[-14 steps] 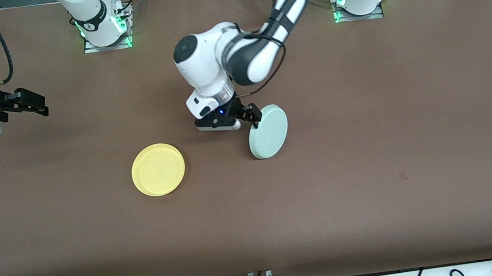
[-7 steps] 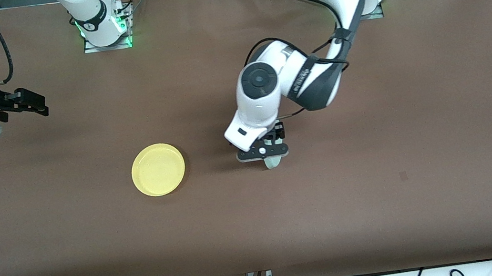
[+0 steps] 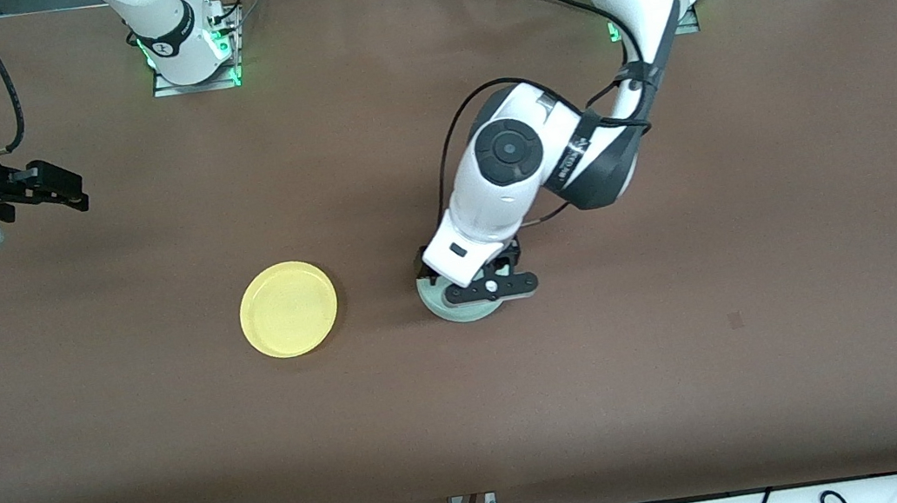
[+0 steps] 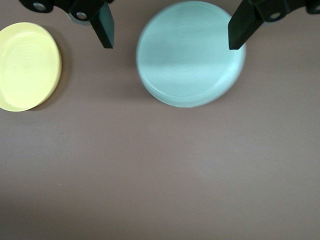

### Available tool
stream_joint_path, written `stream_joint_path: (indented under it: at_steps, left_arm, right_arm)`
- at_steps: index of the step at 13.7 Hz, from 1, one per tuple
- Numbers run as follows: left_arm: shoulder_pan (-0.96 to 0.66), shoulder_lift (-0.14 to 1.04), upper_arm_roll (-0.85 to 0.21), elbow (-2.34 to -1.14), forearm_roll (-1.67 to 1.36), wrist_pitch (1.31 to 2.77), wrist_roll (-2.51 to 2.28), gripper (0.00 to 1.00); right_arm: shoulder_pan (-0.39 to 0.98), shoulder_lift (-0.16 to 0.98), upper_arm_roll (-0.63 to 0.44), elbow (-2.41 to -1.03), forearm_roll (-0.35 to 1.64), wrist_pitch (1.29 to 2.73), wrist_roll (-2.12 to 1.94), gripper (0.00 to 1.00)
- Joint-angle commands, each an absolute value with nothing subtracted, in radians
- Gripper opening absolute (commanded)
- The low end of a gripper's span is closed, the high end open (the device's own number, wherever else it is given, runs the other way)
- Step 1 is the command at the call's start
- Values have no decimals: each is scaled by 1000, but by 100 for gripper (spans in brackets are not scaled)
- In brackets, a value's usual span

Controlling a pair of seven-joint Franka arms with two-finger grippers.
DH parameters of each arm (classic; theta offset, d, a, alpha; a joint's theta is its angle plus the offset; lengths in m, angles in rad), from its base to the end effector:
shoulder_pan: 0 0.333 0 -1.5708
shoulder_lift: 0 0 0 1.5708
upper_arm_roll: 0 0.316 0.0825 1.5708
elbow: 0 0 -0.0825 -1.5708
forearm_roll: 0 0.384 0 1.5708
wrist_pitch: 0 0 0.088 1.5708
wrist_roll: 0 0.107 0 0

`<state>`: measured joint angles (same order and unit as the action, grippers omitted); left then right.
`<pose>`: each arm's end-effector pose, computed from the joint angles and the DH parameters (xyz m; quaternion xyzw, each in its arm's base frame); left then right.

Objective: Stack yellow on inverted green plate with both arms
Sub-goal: 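Raise the left gripper away while the right gripper reaches the yellow plate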

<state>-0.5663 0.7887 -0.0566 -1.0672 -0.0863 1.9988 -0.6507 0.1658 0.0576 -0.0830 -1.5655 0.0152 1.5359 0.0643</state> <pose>0.6360 -0.4453 0.3760 0.9949 0.0386 0.0222 0.0909 0.5645 0.0498 0.5919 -0.9990 -0.0091 0.0438 0.0020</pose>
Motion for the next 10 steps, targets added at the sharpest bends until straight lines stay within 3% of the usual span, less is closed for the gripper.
stream_joint_path:
  at_steps: [1, 6, 10]
  left_arm:
    - [-476, 691, -58, -1089, -31, 1852, -528, 100]
    - [-313, 580, -46, -1089, 32, 1613, -329, 100]
    - [-217, 456, -44, -1088, 63, 1487, -123, 100]
  right_arm:
    - [172, 58, -84, -1548, -2, 1514, 60, 100]
    - [172, 63, -84, -1589, -5, 1537, 72, 100]
    - [172, 64, -84, -1748, -2, 1730, 75, 100]
